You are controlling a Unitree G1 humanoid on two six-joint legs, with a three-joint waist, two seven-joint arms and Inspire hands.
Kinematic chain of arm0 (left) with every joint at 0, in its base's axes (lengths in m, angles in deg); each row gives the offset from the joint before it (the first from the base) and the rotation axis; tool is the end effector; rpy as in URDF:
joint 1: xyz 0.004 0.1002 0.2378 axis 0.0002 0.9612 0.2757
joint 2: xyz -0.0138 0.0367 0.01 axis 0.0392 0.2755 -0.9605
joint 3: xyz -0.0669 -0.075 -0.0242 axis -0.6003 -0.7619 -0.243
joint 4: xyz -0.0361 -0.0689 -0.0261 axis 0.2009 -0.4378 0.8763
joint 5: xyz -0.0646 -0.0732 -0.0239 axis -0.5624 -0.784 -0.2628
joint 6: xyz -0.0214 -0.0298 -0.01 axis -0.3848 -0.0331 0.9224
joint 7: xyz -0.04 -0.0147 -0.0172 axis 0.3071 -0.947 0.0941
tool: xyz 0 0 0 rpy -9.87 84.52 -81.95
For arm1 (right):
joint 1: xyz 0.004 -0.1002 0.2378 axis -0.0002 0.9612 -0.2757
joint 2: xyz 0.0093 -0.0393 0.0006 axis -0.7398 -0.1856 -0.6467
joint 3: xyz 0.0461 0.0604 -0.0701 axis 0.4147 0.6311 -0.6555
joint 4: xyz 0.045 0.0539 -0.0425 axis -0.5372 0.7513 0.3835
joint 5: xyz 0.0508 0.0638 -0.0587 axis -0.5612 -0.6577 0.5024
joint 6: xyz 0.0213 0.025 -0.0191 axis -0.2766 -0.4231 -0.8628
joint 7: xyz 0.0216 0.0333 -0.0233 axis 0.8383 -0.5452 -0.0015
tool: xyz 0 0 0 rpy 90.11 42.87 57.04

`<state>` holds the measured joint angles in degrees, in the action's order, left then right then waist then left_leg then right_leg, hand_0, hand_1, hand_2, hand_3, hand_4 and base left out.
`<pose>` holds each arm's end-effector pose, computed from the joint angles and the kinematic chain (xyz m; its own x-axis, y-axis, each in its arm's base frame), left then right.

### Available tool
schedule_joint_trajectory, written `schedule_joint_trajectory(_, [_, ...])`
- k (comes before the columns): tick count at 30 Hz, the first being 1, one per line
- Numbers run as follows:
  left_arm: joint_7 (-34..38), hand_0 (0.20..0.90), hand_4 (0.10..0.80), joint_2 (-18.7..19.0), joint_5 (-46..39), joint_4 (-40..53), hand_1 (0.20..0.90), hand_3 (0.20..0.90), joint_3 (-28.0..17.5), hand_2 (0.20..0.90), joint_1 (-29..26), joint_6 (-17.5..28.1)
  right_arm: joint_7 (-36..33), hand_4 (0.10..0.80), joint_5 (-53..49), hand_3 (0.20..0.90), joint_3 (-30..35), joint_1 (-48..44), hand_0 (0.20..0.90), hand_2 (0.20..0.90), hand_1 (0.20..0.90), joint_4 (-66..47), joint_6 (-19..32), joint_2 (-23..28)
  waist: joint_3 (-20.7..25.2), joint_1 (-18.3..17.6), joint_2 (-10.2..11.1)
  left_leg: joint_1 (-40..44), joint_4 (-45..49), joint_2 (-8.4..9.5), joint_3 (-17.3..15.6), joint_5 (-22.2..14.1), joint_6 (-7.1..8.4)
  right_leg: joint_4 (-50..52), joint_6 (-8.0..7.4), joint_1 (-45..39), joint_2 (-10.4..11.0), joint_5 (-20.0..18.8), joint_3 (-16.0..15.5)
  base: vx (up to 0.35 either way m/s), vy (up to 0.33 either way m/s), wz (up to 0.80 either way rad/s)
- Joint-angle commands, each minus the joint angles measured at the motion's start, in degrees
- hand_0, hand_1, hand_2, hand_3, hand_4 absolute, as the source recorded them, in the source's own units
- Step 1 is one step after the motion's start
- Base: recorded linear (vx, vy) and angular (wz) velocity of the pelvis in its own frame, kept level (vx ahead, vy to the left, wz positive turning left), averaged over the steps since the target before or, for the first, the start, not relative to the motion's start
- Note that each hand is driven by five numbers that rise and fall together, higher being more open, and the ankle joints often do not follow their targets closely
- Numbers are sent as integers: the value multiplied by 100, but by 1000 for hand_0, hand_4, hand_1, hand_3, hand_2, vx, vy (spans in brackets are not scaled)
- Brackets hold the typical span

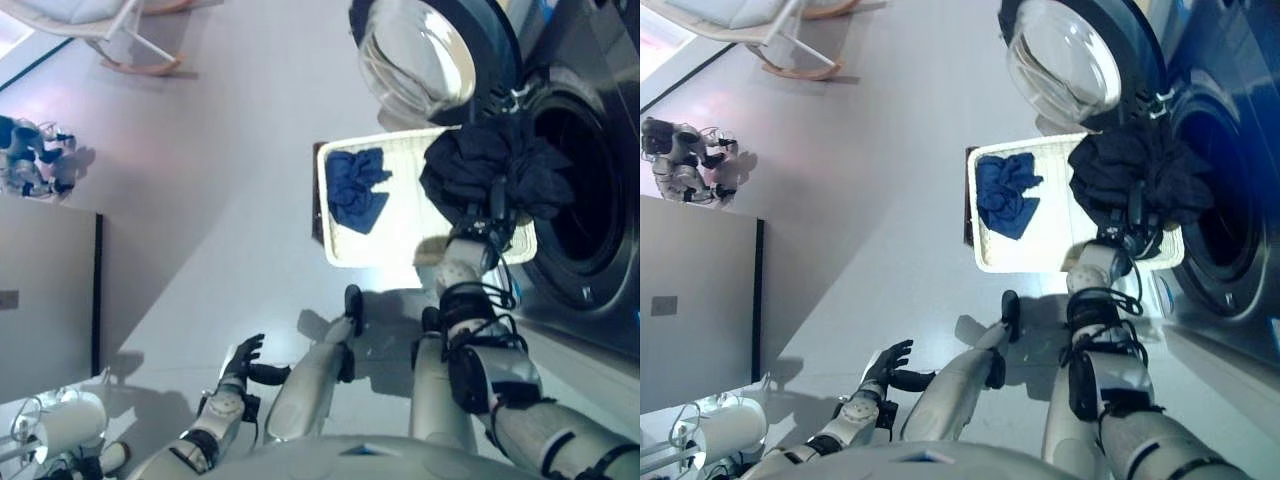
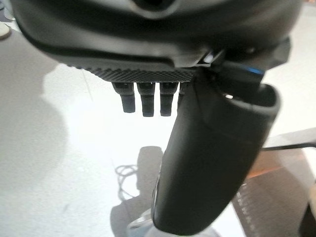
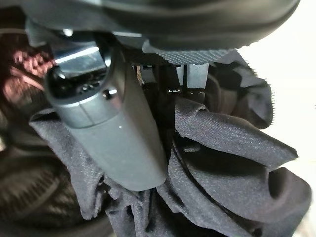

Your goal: Pick up the clothes and place them into the washing machine

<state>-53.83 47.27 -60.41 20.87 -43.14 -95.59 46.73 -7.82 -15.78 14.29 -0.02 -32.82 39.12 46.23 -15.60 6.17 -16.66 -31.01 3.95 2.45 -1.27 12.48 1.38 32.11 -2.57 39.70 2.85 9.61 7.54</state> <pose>0.1326 0.1660 -0.1025 0.6929 0.1174 -0.7114 0.0860 0.9661 0.2432 0.3208 -0.2118 0.1055 0.7110 -0.6686 -0.2177 0.3381 0.0537 0.9396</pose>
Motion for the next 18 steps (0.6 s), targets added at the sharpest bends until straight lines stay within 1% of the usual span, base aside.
schedule_joint_trajectory(1, [192, 900, 800, 266, -249, -199, 900, 900, 100, 900, -387, 117, 145, 400, 31, 300, 7, -1037, 300, 300, 300, -405, 529, 505, -283, -74, 110, -428, 910, 427, -19, -885, -119, -1113, -140, -112, 263, -1050, 4, -67, 30, -1])
schedule_joint_trajectory(3, [198, 900, 800, 283, -235, -176, 900, 900, 161, 900, -472, 107, 101, 400, -66, 300, 42, -1304, 300, 300, 300, -335, 633, 673, -290, -81, 134, -776, 1228, 448, -49, -948, -126, -901, -95, 169, 226, -996, 66, -63, -7, -1])
schedule_joint_trajectory(6, [212, 900, 800, 313, -259, -78, 900, 900, 214, 900, -559, 135, -13, 400, -129, 300, 148, -1609, 300, 300, 300, -270, 806, 910, -256, -69, 97, -1207, 1670, 451, -62, -1099, -151, -549, -27, 592, 170, -915, 137, -34, -5, 0])
schedule_joint_trajectory(9, [246, 900, 800, 337, -248, 19, 900, 900, 285, 900, -613, 190, -132, 400, -128, 300, 159, -1929, 300, 300, 300, -213, 915, 1176, -177, -18, 30, -1456, 1887, 437, -107, -1218, -160, -324, 14, 878, 131, -834, 237, 9, 29, -8])
schedule_joint_trajectory(12, [255, 900, 800, 341, -228, 115, 900, 900, 341, 900, -588, 226, -179, 400, -144, 300, 205, -2181, 300, 300, 300, -110, 960, 1473, -82, 41, -49, -1502, 1935, 454, -160, -1301, -164, -237, 22, 982, 133, -765, 351, 48, 42, -13])
schedule_joint_trajectory(16, [239, 900, 800, 366, -253, 450, 900, 900, 363, 900, -516, 336, -185, 400, -241, 300, 128, -2670, 300, 300, 300, 188, 954, 2242, 121, 190, -260, -1392, 1717, 522, -208, -1303, -137, -321, -2, 980, 223, -710, 490, 86, 67, -10])
schedule_joint_trajectory(18, [230, 900, 800, 389, -240, 599, 900, 900, 371, 900, -449, 386, -135, 400, -302, 300, 68, -2930, 300, 300, 300, 192, 988, 2655, 212, 271, -397, -1303, 1586, 589, -213, -1260, -115, -331, -17, 942, 283, -675, 546, 99, 56, -3])
